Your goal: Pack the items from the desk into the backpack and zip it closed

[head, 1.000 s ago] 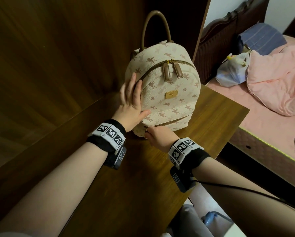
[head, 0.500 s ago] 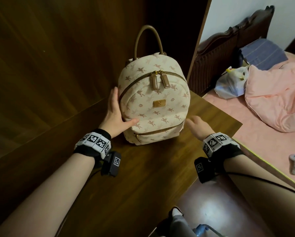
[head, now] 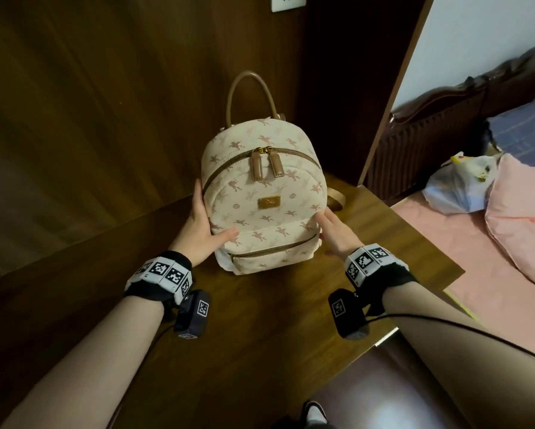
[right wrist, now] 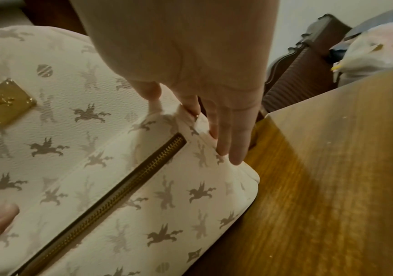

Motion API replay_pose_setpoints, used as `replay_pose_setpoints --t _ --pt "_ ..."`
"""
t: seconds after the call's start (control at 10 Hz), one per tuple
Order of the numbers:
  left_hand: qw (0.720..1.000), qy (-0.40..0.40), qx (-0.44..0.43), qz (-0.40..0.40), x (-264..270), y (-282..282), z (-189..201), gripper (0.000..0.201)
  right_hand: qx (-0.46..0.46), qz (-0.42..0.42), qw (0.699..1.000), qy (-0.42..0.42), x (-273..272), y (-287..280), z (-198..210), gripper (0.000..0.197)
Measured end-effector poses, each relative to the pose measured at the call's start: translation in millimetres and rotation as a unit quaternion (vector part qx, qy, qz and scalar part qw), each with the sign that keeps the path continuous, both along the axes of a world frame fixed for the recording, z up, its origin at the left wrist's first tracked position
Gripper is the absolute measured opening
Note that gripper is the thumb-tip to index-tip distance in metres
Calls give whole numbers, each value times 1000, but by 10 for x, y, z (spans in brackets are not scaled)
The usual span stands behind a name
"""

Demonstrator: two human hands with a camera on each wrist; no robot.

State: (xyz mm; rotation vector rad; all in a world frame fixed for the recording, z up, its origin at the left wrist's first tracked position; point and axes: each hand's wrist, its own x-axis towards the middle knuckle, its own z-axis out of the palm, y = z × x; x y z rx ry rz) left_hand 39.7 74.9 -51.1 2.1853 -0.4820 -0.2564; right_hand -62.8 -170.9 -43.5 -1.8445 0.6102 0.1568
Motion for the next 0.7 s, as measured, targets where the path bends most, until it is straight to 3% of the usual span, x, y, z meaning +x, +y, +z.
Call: replay_pose_setpoints --t 0.2,0.5,0.6,0.7 --pt "998 19 -1 53 -85 46 -27 118 18 30 999 -8 258 27 -16 56" --pt "996 33 19 77 -167 -37 -32 105 -46 117 992 -1 278 -138 -68 54" --pt "994 49 3 98 -207 -46 20 104 -106 135 985 -13 218 -226 -34 55" --pt "989 48 27 135 -371 -12 -51 102 -151 115 976 -105 190 -428 188 50"
